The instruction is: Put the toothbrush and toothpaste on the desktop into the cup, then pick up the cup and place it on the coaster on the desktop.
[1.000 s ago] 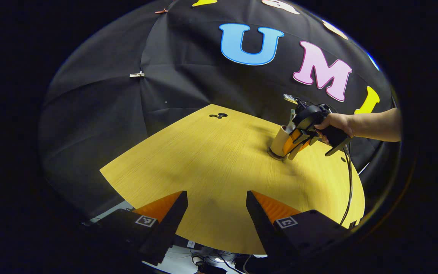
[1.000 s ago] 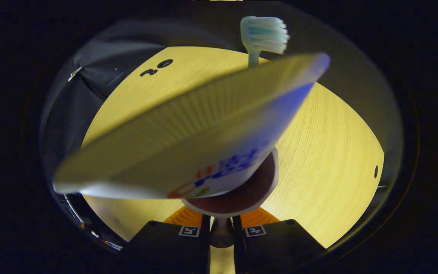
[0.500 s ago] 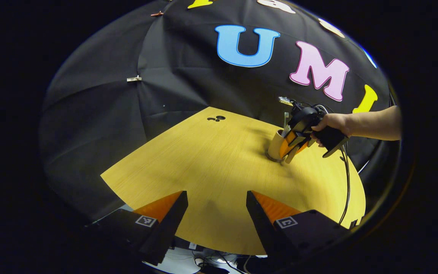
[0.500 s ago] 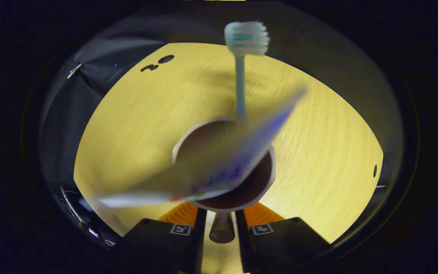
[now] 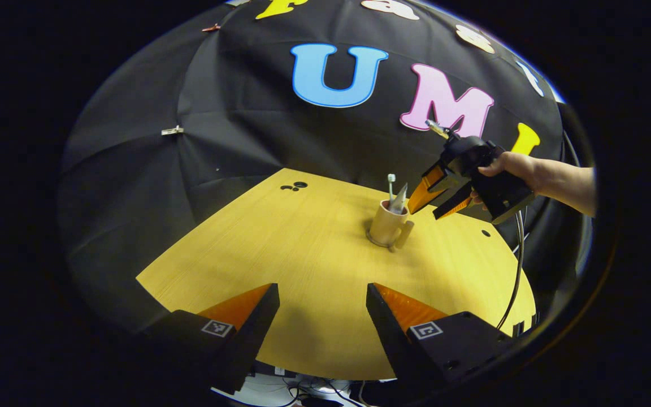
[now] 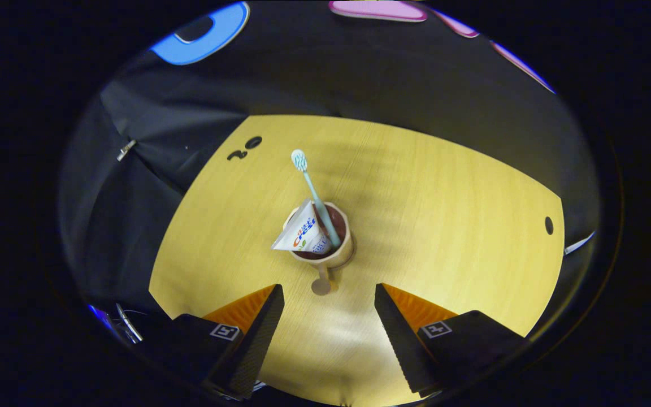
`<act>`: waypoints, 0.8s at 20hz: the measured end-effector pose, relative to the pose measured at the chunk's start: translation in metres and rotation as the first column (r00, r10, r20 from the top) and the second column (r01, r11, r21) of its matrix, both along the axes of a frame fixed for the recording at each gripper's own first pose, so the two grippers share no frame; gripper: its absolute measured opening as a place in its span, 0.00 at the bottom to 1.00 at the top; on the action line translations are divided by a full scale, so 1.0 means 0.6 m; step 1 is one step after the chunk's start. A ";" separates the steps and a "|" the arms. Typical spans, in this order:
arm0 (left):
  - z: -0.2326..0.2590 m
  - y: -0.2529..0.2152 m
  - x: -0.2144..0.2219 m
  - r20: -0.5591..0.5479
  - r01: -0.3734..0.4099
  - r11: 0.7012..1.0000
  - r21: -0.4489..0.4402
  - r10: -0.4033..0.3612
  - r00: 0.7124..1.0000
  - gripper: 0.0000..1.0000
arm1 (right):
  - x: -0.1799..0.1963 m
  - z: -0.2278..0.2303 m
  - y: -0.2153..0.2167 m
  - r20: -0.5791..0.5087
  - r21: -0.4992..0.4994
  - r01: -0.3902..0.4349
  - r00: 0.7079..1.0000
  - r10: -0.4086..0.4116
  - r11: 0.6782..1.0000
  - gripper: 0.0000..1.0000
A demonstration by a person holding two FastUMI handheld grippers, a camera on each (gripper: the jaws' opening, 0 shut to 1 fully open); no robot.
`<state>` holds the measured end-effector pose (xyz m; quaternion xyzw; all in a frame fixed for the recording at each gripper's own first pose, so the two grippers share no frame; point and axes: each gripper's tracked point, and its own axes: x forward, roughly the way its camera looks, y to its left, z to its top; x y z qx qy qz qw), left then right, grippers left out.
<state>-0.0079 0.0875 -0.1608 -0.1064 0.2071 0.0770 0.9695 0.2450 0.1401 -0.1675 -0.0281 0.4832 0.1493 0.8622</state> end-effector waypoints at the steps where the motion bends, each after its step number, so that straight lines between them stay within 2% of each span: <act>1: 0.010 -0.007 0.004 0.013 0.021 1.000 0.008 -0.021 1.000 0.98 | -0.011 0.025 -0.010 0.033 0.019 0.020 0.999 -0.021 1.000 0.99; 4: 0.063 -0.036 0.027 0.056 0.084 0.996 0.035 -0.086 0.995 0.98 | -0.051 0.098 -0.055 0.139 0.073 0.081 0.986 -0.090 0.994 0.99; 8: 0.105 -0.079 0.023 0.108 0.150 0.985 0.080 -0.158 0.982 0.98 | -0.133 0.179 -0.123 0.280 0.128 0.154 0.942 -0.184 0.980 0.99; 10: 0.132 -0.094 0.028 0.130 0.160 0.982 0.103 -0.173 0.976 0.98 | -0.179 0.215 -0.159 0.365 0.138 0.189 0.903 -0.228 0.972 0.99; 13: 0.170 -0.124 0.024 0.181 0.186 0.973 0.135 -0.209 0.961 0.98 | -0.260 0.252 -0.205 0.478 0.169 0.249 0.826 -0.300 0.954 0.98; 15: 0.202 -0.151 0.019 0.238 0.219 0.962 0.164 -0.254 0.937 0.98 | -0.324 0.255 -0.220 0.504 0.196 0.285 0.792 -0.345 0.938 0.98; 16: 0.218 -0.164 0.016 0.265 0.236 0.955 0.180 -0.278 0.923 0.98 | -0.347 0.257 -0.229 0.523 0.212 0.309 0.765 -0.375 0.927 0.98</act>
